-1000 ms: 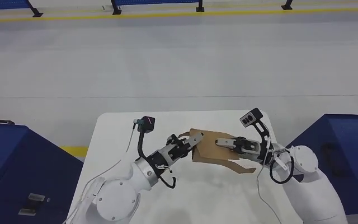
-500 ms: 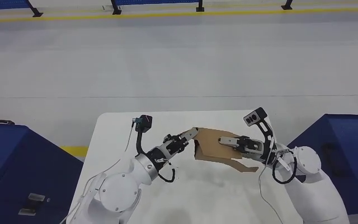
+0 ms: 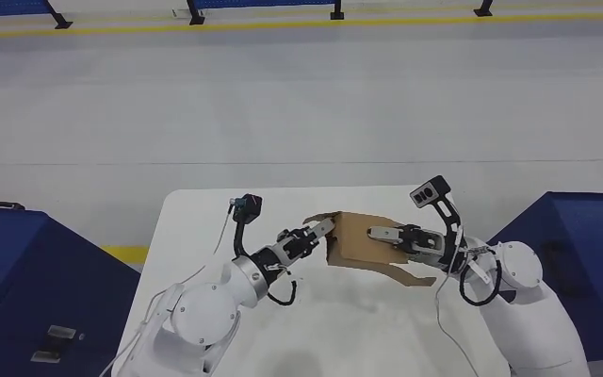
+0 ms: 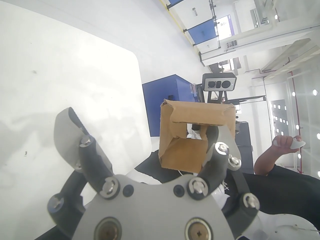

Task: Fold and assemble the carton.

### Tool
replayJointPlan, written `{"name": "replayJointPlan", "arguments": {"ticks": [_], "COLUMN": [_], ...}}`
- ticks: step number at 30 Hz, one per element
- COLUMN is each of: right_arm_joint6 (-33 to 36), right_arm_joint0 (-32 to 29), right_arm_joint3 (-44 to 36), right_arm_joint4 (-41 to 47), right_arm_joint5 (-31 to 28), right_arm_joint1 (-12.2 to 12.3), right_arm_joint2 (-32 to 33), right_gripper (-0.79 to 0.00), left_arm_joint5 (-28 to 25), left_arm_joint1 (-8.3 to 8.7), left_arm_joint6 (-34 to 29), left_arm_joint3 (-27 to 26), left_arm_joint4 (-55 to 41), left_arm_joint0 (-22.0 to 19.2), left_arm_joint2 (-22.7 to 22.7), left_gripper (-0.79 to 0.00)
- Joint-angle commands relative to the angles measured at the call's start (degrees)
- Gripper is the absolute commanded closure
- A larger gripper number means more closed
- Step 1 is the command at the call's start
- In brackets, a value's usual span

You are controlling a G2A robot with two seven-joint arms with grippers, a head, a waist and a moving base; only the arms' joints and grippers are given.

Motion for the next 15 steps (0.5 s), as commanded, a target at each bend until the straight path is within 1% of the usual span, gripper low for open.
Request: {"name": "replayJointPlan", "arguments": {"ticks": [1, 6, 10, 15], "right_arm_joint6": [0.4, 0.9, 2.0, 6.8], "right_arm_joint0": [0.1, 0.6, 1.1, 2.8], "right_arm_joint3": [0.2, 0.8, 2.4, 7.7], "right_arm_joint4": [0.5, 1.4, 4.0, 13.0], "right_arm_joint5": [0.0, 0.0, 0.6, 3.9], "right_arm_joint1": [0.0, -0.1, -0.2, -0.6], "right_arm_joint2": [-0.3, -0.7, -1.0, -2.0], "right_gripper": [0.000, 0.000, 0.000, 0.000], "left_arm_joint5": [-0.1, -0.9, -2.2, -4.7], "left_arm_joint1": [-0.08, -0.23, -0.30, -0.11], "left_arm_joint6": [0.0, -0.8, -0.3, -1.1], "left_arm_joint3": [0.6, 1.8, 1.8, 0.1], "left_arm_joint4": [-0.4, -1.1, -2.3, -4.9], "left_arm_joint0": [-0.4, -1.5, -1.7, -0.3], "left_arm_joint2": [0.3, 1.3, 0.9, -0.9], "left_gripper": [-0.785, -0.785, -0.785, -0.785]}}
